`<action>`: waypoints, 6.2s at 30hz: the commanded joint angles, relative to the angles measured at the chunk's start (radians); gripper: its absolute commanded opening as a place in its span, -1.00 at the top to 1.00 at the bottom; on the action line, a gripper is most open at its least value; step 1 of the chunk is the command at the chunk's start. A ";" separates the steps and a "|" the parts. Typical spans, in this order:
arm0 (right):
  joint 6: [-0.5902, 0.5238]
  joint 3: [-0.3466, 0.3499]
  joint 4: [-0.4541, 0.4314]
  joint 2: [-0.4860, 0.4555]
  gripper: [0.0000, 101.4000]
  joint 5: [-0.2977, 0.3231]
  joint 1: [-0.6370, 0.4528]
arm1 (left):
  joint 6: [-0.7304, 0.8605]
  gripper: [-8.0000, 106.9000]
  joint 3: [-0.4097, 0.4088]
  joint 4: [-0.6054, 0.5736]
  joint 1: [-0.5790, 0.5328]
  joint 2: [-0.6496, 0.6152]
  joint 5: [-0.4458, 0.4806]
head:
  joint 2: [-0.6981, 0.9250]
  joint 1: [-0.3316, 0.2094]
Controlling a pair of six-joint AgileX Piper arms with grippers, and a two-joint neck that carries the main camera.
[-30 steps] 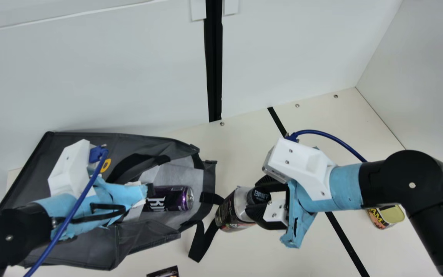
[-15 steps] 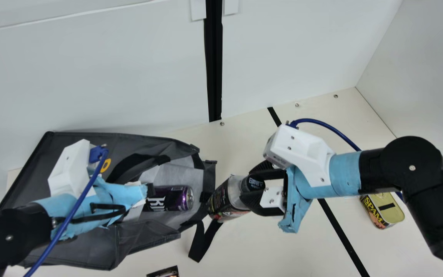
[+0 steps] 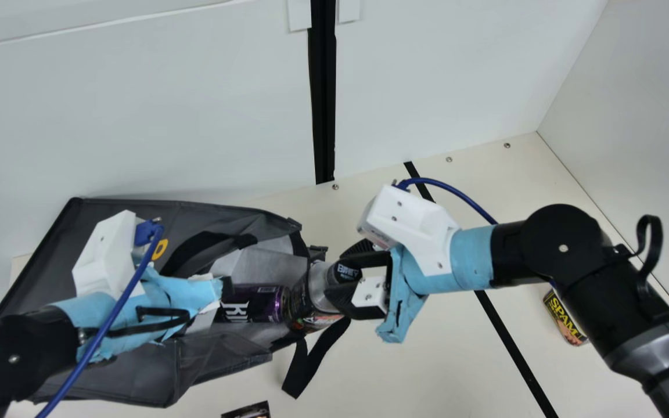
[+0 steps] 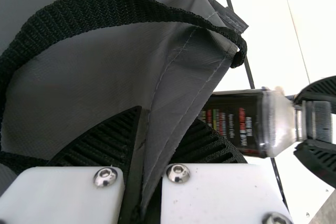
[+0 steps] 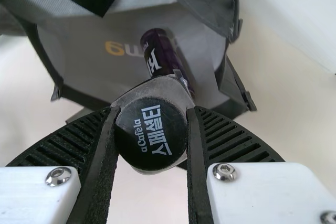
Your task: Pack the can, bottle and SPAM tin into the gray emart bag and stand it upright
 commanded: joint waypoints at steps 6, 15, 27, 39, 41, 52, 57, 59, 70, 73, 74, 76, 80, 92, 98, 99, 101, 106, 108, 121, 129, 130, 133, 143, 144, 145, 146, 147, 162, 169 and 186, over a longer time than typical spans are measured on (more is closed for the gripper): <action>0.023 -0.029 0.010 0.044 1.00 -0.060 0.056 | 0.000 1.00 0.000 0.000 0.000 0.000 0.000 | -0.002 -0.021; 0.065 -0.067 0.031 0.101 1.00 -0.119 0.129 | 0.000 1.00 0.000 0.000 0.000 0.000 0.000 | -0.002 -0.021; 0.089 -0.071 0.074 0.167 1.00 -0.197 0.214 | 0.000 1.00 0.000 0.000 0.000 0.000 0.000 | -0.002 -0.021; 0.071 -0.067 0.135 0.248 1.00 -0.269 0.273 | 0.000 1.00 0.000 0.000 0.000 0.000 0.000 | -0.002 -0.021; 0.067 -0.069 0.143 0.264 1.00 -0.279 0.281 | 0.000 1.00 0.000 0.000 0.000 0.000 0.000 | -0.002 -0.021; 0.060 -0.086 0.164 0.338 1.00 -0.322 0.320 | 0.000 1.00 0.000 0.000 0.000 0.000 0.000 | -0.002 -0.021; 0.064 -0.097 0.168 0.361 1.00 -0.333 0.331 | 0.000 1.00 0.000 0.000 0.000 0.000 0.000 | -0.002 -0.021; 0.066 -0.103 0.168 0.368 0.93 -0.335 0.334 | 0.000 1.00 0.000 0.000 0.000 0.000 0.000 | -0.002 -0.021; 0.078 -0.123 0.159 0.384 0.21 -0.329 0.337 | 0.000 1.00 0.000 0.000 0.000 0.000 0.000 | -0.002 -0.021; 0.080 -0.127 0.155 0.384 0.01 -0.325 0.337 | 0.000 1.00 0.000 0.000 0.000 0.000 0.000 | -0.002 -0.021; 0.081 -0.128 0.154 0.384 -0.05 -0.323 0.337 | 0.000 1.00 0.000 0.000 0.000 0.000 0.000 | -0.002 -0.021; 0.082 -0.129 0.152 0.384 -0.19 -0.321 0.337 | 0.000 1.00 0.000 0.000 0.000 0.000 0.000 | -0.002 -0.021; 0.084 -0.130 0.148 0.381 -0.45 -0.318 0.338 | 0.000 1.00 0.000 0.000 0.000 0.000 0.000 | -0.002 -0.021; 0.091 -0.115 0.127 0.351 -0.87 -0.311 0.339 | 0.000 1.00 0.000 0.000 0.000 0.000 0.000 | -0.002 -0.021; 0.080 -0.079 0.118 0.303 -0.87 -0.291 0.321 | 0.000 1.00 0.000 0.000 0.000 0.000 0.000 | -0.002 -0.021; 0.076 -0.072 0.118 0.293 -0.87 -0.285 0.315 | 0.000 1.00 0.000 0.000 0.000 0.000 0.000 | -0.002 -0.021; 0.068 -0.057 0.117 0.272 -0.87 -0.272 0.302 | 0.000 1.00 0.000 0.000 0.000 0.000 0.000 | -0.002 -0.021; 0.043 -0.024 0.119 0.220 -0.87 -0.228 0.259 | 0.000 1.00 0.000 0.000 0.000 0.000 0.000 | -0.002 -0.021; 0.034 -0.015 0.119 0.200 -0.87 -0.208 0.237 | 0.000 1.00 0.000 0.000 0.000 0.000 0.000 | -0.002 -0.021; -0.038 0.033 0.118 0.080 -0.87 -0.058 0.060 | 0.000 1.00 0.000 0.000 0.000 0.000 0.000 | -0.002 -0.021; -0.076 0.060 0.108 0.007 -0.87 0.038 -0.078 | 0.000 1.00 0.000 0.000 0.000 0.000 0.000 | -0.002 -0.021; -0.080 0.064 0.107 -0.002 -0.87 0.048 -0.097 | 0.000 1.00 0.000 0.000 0.000 0.000 0.000 | -0.002 -0.021; -0.088 0.074 0.101 -0.029 -0.87 0.074 -0.153 | 0.000 1.00 0.000 0.000 0.000 0.000 0.000 | -0.002 -0.021; -0.082 0.095 0.059 -0.113 -0.87 0.120 -0.333 | 0.000 1.00 0.000 0.000 0.000 0.000 0.000 | -0.002 -0.021; -0.076 0.095 0.051 -0.120 -0.87 0.119 -0.349 | 0.000 1.00 0.000 0.000 0.000 0.000 0.000 | -0.002 -0.021; -0.068 0.095 0.043 -0.128 -0.87 0.118 -0.365 | 0.000 1.00 0.000 0.000 0.000 0.000 0.000 | -0.002 -0.021; -0.061 0.095 0.035 -0.136 -0.87 0.116 -0.382 | 0.000 1.00 0.000 0.000 0.000 0.000 0.000 | -0.002 -0.021; -0.052 0.095 0.024 -0.143 -0.87 0.113 -0.398 | 0.000 1.00 0.000 0.000 0.000 0.000 0.000 | -0.002 -0.021; 0.148 0.062 -0.178 -0.200 -0.87 0.047 -0.603 | 0.000 1.00 0.000 0.000 0.000 0.000 0.000 | -0.002 -0.021; 0.281 0.003 -0.292 -0.203 -0.87 0.081 -0.677 | 0.000 1.00 0.000 0.000 0.000 0.000 0.000 | -0.002 -0.021; 0.789 -0.068 -0.626 -0.293 -0.87 0.174 -0.645 | 0.000 1.00 0.000 0.000 0.000 0.000 0.000 | -0.002 -0.021</action>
